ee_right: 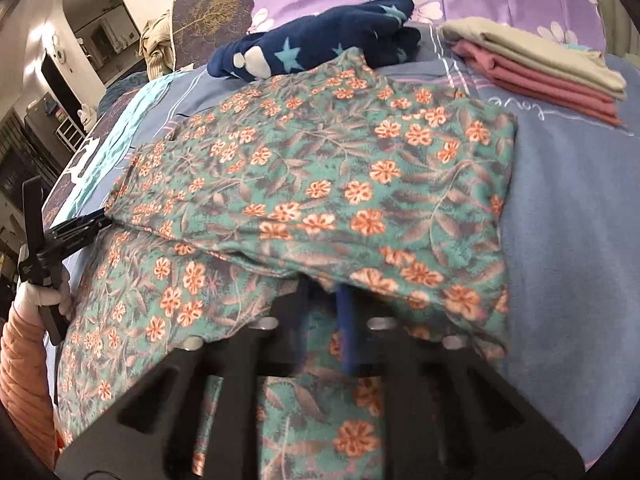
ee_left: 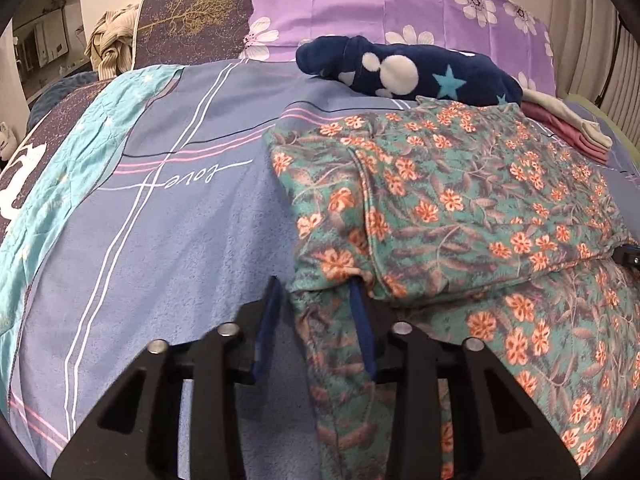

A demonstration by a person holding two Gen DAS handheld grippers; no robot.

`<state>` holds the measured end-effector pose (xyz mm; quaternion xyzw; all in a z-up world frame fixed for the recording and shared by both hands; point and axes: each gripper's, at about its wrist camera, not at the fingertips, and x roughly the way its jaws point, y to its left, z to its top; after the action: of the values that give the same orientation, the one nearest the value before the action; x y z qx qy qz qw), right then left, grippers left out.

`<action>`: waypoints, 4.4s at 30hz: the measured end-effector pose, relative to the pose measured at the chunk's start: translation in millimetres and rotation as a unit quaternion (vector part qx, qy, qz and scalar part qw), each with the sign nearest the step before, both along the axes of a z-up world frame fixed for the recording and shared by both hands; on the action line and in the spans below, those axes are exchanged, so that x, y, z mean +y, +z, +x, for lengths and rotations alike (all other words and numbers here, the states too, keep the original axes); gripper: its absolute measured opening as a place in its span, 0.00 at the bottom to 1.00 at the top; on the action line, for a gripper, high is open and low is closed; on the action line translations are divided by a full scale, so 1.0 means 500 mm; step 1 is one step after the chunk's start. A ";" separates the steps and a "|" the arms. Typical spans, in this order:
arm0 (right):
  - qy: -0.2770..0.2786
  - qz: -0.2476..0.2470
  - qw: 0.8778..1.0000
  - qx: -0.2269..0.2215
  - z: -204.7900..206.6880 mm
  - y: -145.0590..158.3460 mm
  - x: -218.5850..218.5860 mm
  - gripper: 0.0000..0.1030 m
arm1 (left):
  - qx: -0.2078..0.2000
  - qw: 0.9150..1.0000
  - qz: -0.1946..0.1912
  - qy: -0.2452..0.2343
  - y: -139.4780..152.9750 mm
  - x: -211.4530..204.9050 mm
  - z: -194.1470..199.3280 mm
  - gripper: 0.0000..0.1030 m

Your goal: Fold small clothes

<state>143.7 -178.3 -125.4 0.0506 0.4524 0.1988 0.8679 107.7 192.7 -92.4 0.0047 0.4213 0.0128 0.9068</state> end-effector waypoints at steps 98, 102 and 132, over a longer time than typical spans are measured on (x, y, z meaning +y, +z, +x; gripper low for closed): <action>0.029 -0.008 1.000 0.004 -0.046 0.039 -0.002 0.12 | -0.023 0.998 -0.018 -0.048 0.066 -0.084 0.049 0.38; 0.056 0.043 0.997 0.023 -0.018 0.020 0.037 0.12 | 0.006 0.998 0.012 -0.054 -0.016 -0.117 0.068 0.40; -0.026 -0.056 0.998 -0.017 0.021 0.002 -0.017 0.31 | 0.009 0.999 0.014 -0.046 -0.012 -0.116 0.065 0.41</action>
<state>154.1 -186.9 -124.2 0.0104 0.4462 0.1517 0.8819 140.4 134.5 -98.3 0.0368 0.4289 -0.0228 0.9023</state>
